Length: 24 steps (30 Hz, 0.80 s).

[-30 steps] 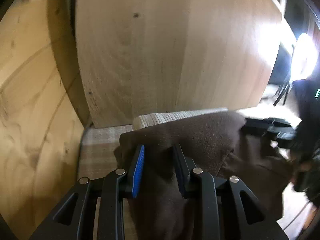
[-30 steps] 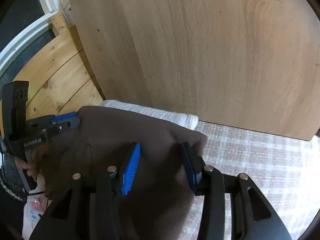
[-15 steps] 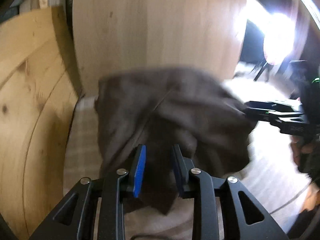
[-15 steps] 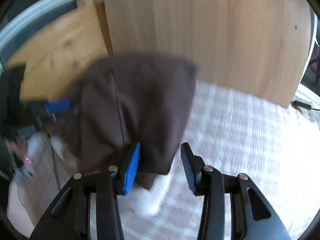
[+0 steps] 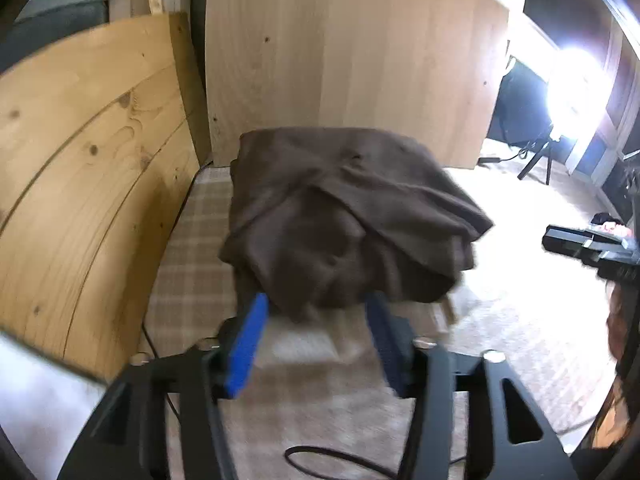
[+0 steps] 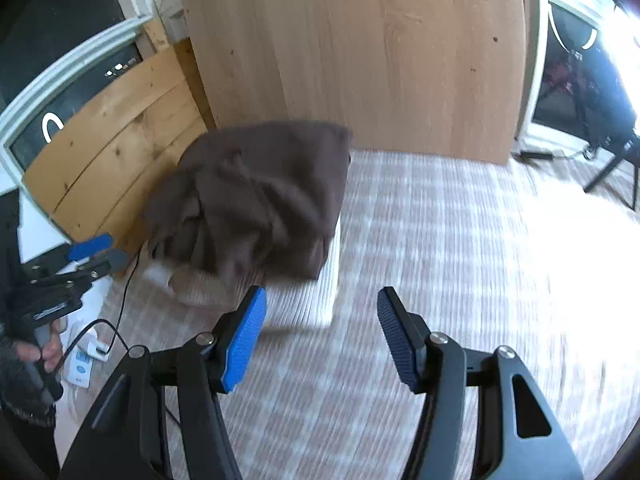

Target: Fold clothes

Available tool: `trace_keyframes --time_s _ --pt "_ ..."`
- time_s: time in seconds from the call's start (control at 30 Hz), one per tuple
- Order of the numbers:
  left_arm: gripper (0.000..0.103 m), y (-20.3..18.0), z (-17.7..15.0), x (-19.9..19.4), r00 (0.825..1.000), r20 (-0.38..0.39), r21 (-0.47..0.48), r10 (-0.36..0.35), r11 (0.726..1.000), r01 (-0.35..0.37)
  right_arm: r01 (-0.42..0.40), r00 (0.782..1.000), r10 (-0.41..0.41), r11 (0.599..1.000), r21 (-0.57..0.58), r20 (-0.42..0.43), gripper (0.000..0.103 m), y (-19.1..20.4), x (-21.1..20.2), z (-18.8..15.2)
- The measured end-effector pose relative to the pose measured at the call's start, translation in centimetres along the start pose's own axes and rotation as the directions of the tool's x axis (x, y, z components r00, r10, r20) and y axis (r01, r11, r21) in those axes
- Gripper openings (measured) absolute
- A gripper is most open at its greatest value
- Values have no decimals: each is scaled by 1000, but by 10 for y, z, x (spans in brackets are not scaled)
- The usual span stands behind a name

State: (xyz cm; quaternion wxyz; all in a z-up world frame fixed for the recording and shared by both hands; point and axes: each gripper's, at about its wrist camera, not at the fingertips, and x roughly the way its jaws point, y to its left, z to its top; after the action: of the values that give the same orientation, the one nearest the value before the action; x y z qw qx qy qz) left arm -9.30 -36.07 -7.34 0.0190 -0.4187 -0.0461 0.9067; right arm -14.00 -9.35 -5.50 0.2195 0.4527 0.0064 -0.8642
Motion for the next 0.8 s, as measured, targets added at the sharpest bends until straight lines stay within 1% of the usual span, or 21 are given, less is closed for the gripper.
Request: trace_keyframes --time_s 0.03,0.1,0.2,0.33,0.4,0.5,0.6,0.67,0.73,0.8 --pt "61 -7 -1 -8 1000 12 4 7 1000 -7 -6 1000 6 1000 0 0 57 9 -3 -4" --pt "71 -23 -5 -27 999 38 14 17 1000 -17 -25 1000 25 1000 6 9 57 9 -17 -18" --pt "76 -44 -9 -50 997 71 41 18 999 -21 -17 1000 17 1000 14 9 57 6 -34 -33" --pt "77 -80 -22 -79 993 104 79 62 994 -70 34 999 -35 999 40 25 57 -8 -59 -52" --pt "77 -89 -28 -87 993 112 66 49 996 -57 46 998 -48 998 49 33 57 -17 -72 -60" --pt "77 -101 -35 -97 995 94 34 39 999 -42 52 997 -55 997 59 47 57 -31 -91 -70" --pt "77 -112 -42 -106 991 102 30 91 995 -95 58 996 -63 996 70 61 57 -44 -110 -80" --pt "77 -119 -48 -112 987 95 7 132 991 -133 60 995 -65 995 74 70 57 -54 -122 -88" --pt "77 -126 -53 -116 985 76 -23 154 988 -153 50 996 -54 997 64 71 57 -64 -130 -94" --pt "77 -135 -58 -122 985 71 -52 157 987 -154 37 997 -40 998 52 62 57 -76 -137 -100"
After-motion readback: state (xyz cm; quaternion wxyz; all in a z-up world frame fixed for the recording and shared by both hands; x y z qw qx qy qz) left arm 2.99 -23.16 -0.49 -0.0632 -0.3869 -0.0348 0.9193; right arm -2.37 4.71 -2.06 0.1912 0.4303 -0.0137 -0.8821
